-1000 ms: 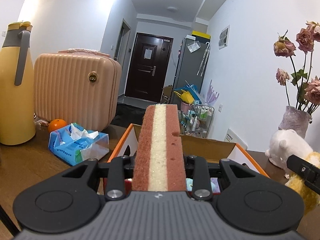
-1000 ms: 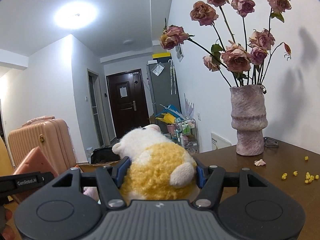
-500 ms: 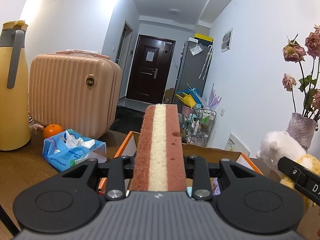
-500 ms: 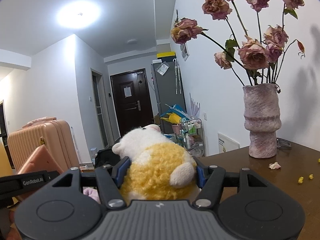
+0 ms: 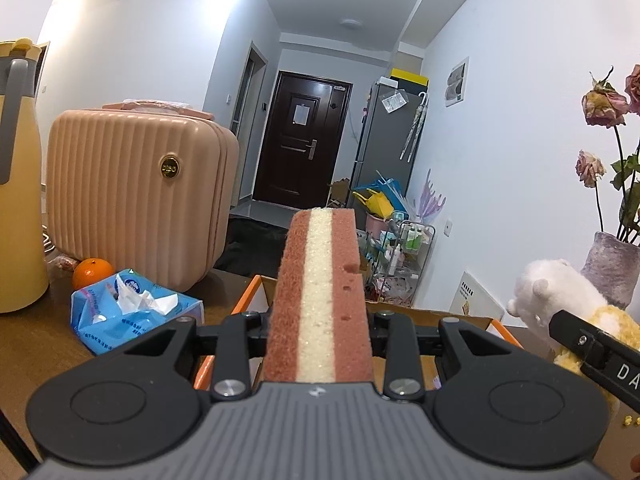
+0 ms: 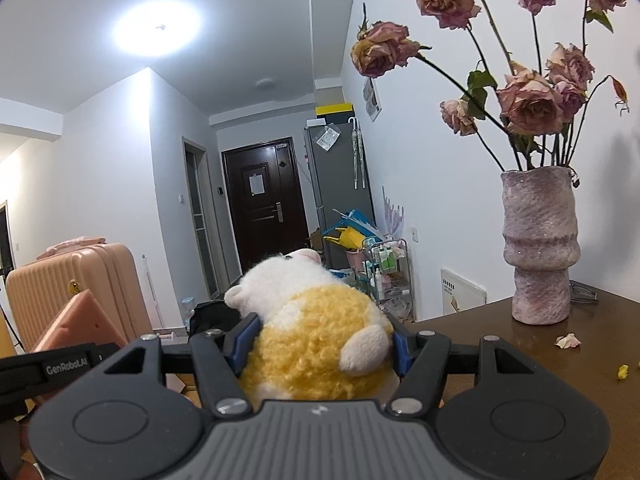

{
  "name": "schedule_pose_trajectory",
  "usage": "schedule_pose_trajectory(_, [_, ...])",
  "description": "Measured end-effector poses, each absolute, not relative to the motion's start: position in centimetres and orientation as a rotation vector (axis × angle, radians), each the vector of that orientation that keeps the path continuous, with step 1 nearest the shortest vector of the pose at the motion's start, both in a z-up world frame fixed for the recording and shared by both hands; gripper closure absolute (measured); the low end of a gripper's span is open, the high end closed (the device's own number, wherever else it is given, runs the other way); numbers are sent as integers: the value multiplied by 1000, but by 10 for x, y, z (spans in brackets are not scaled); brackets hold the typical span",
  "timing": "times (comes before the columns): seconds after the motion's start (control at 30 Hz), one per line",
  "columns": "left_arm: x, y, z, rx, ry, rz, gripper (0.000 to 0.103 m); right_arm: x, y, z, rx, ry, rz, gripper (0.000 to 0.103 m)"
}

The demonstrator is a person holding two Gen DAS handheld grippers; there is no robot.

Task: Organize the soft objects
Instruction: 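Carry the sponge block and yellow-and-white plush over the cardboard box with both grippers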

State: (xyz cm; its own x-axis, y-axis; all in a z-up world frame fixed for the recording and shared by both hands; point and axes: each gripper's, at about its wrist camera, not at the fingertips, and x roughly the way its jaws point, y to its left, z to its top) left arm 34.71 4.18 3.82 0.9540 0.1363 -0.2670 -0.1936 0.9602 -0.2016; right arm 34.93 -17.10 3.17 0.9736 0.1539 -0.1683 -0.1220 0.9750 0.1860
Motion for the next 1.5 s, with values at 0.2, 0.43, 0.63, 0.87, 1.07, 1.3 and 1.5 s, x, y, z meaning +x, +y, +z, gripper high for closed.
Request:
schedule_pose_trajectory(0.2, [361,43,38,-225,252,171,72,363,-165,28,165,187,145,40])
schedule_pose_trajectory(0.43, [370,43,38,-221,252,172,72,372,-162,25,159,194,147,40])
schedule_pose_trajectory(0.63, [382,44,37,-210,256,170,72,380,-160,25,157,204,150,40])
schedule_pose_trajectory(0.87, [393,39,31,-174,266,171,72,396,-158,22,152,248,163,40])
schedule_pose_trajectory(1.07, [405,35,23,-139,294,171,71,410,-154,15,144,295,172,40])
schedule_pose_trajectory(1.3, [414,27,10,-87,328,172,71,418,-148,1,118,349,169,40])
schedule_pose_trajectory(1.5, [416,21,1,-44,343,175,71,421,-146,-7,105,380,165,40])
